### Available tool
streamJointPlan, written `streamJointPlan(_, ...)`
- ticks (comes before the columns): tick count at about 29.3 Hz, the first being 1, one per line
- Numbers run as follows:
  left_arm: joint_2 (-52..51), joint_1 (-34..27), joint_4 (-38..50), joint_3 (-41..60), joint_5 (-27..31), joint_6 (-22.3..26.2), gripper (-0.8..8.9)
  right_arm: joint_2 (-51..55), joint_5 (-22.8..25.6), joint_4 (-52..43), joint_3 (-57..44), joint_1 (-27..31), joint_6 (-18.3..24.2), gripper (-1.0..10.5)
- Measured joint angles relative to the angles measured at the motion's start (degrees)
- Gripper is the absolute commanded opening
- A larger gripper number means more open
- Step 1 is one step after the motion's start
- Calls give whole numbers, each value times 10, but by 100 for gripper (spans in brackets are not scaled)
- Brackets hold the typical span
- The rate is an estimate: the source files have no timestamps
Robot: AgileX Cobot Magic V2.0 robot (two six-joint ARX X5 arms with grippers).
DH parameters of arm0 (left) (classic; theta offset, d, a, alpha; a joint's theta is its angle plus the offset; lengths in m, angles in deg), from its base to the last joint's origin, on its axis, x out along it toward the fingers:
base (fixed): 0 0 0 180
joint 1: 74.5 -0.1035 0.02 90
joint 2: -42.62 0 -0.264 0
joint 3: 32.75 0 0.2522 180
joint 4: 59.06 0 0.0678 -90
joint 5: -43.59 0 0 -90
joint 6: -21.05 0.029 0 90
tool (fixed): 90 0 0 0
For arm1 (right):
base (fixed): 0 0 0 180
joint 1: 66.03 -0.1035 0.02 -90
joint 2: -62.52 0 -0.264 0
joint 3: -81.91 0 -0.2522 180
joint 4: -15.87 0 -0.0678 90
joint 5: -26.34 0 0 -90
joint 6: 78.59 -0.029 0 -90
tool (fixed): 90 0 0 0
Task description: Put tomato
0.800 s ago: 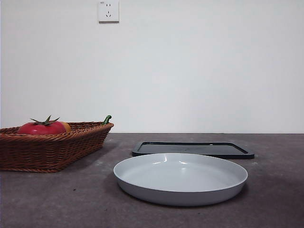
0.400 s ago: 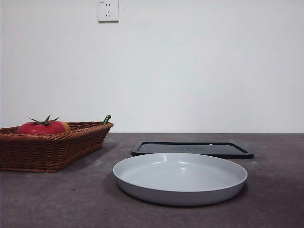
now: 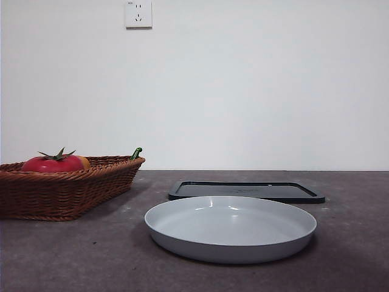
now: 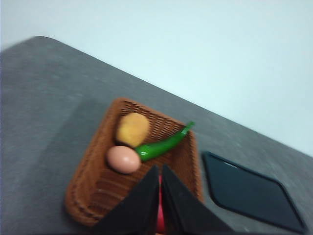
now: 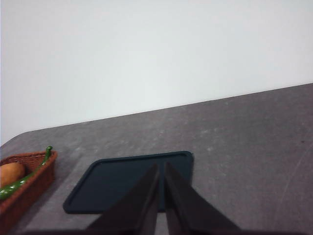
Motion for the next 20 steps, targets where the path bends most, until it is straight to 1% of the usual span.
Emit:
streamJointPlan(3,42,0,-31,-56,-28,21,10,-43,-20,26,62,0,2,8)
streamJointPlan(6,85,0,-62,-109,-60,46,10,-90,-50,61,127,0,14,8)
streamJointPlan(9,129,0,-97,-159,-105,75,10,-139,-80,113,191,0,31,8)
streamJointPlan(14,193,2,-177,-237,-173,136,9,-216,-130,222,291,0,76,8)
streamJointPlan(18,234,9,-256,-291,-189,190,9,-265,-181,301,350,-1,111,8)
streamJointPlan(20,250,15,-291,-311,-191,215,9,-281,-198,333,367,-5,126,8)
